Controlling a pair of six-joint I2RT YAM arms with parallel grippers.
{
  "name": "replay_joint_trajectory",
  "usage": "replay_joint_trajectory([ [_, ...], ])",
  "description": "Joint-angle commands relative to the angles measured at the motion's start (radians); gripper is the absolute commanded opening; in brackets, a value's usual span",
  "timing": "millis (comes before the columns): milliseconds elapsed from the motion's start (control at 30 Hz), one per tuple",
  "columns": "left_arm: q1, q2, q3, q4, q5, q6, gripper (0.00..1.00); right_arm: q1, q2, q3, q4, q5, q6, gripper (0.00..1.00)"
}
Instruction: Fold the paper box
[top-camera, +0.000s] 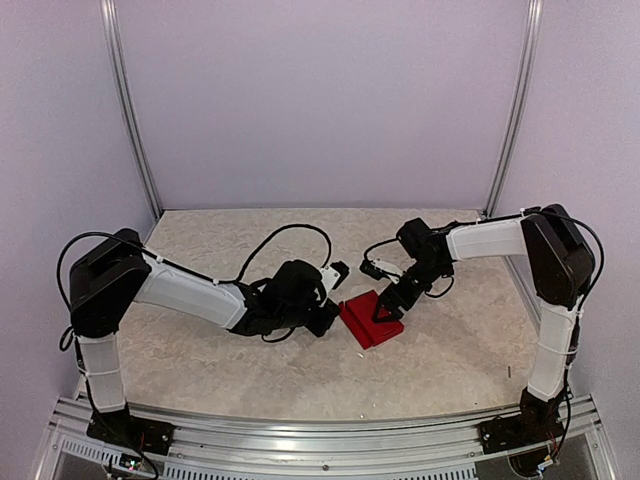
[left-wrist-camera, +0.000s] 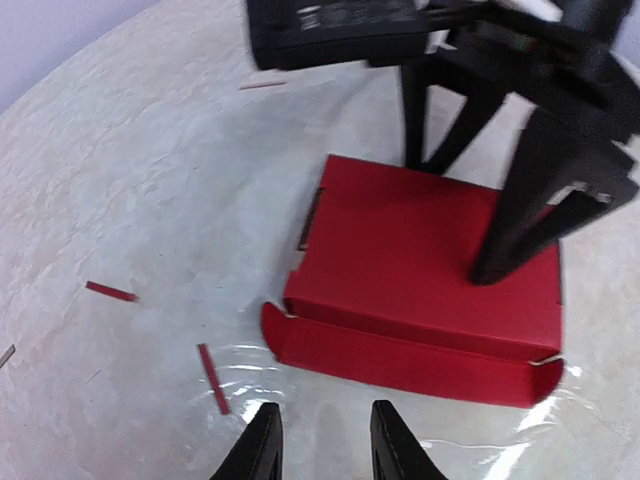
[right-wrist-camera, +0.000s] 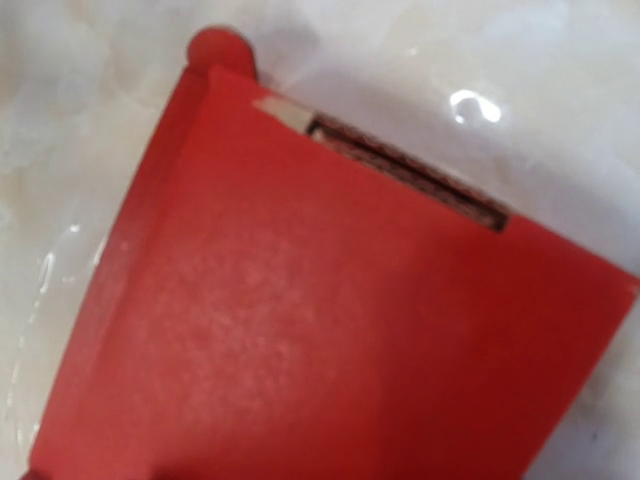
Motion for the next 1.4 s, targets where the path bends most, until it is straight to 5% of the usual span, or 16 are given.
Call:
replay_joint_trajectory([
  [0, -0.121, -0.074, -0.089, 0.226, 0.045, 0.028, 0.31, 0.004, 0.09, -0.06, -0.041, 0.176, 0.014, 0.74],
  [300, -0.204, 0.115, 0.05, 0.186, 0.044, 0.078, 0.3, -0.008, 0.09, -0.063, -0.046, 0.14, 0.012, 0.74],
  [933, -0.186, 0.156, 0.077, 0.112, 0.093, 0.069, 0.18, -0.014, 0.088, -0.062, -0.044, 0.114, 0.011, 0.74],
  [1233, -0.172, 0.17, 0.09, 0.079, 0.09, 0.078, 0.0, -0.015, 0.09, -0.063, -0.045, 0.116, 0.012, 0.75],
  [1367, -0.169, 0.164, 0.08, 0.079, 0.091, 0.077, 0.0, -0.017, 0.092, -0.063, -0.046, 0.117, 0.011, 0.75],
])
